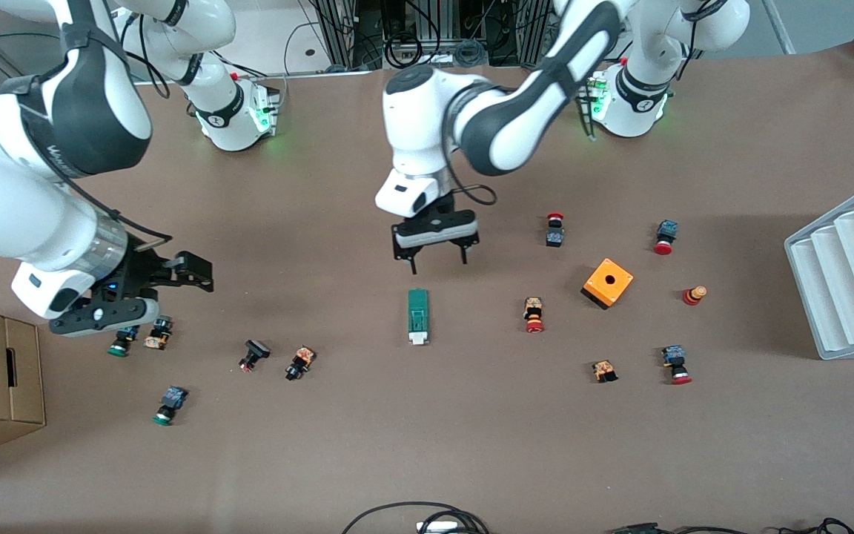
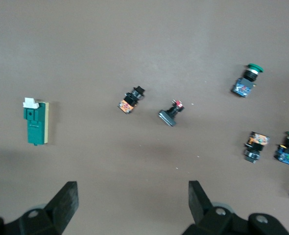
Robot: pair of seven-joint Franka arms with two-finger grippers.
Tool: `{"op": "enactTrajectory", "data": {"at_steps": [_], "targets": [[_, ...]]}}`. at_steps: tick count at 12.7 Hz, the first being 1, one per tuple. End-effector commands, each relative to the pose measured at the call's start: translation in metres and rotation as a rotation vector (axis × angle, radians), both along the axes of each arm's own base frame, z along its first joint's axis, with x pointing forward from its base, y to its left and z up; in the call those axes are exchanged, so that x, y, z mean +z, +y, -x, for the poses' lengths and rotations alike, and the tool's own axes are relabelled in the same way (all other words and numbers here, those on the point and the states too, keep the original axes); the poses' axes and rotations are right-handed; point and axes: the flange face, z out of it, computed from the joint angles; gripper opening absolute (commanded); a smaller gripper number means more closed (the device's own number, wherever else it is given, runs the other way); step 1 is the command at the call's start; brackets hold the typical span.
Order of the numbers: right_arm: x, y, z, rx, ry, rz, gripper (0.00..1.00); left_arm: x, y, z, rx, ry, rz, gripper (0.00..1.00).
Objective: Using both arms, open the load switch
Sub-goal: 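Swing the left gripper over to hover behind the green load switch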
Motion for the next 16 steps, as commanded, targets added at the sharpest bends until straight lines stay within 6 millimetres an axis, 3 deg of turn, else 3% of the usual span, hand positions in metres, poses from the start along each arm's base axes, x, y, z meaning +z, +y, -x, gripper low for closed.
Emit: {"op": "enactTrajectory", "data": {"at_steps": [1,5,9,11,14,16], "targets": [[-0.013,0.024,-0.01,0.001,-0.032,-0.009,1.0,-0.028,-0.019,0.01,0.006,-0.077,-0.02,1.0],[-0.048,0.054,-0.018,0.042,-0.012,0.002,1.0,-0.098,-0.056,0.062,0.054,-0.164,-0.004,1.0],[-0.061,0.058,-0.026,0.045,-0.028,0.008,1.0,-0.151,-0.068,0.094,0.042,-0.233,-0.005,1.0],[-0.065,0.06,-0.029,0.042,-0.041,0.002,1.0,-0.175,-0.067,0.099,0.025,-0.273,-0.015,1.0],[-0.061,0.066,-0.025,0.004,-0.011,-0.084,1.0,-0.218,-0.063,0.107,0.006,-0.405,0.029,1.0],[-0.034,0.072,-0.004,-0.004,0.073,-0.183,1.0,-0.238,-0.056,0.11,-0.026,-0.442,0.016,1.0]]}}
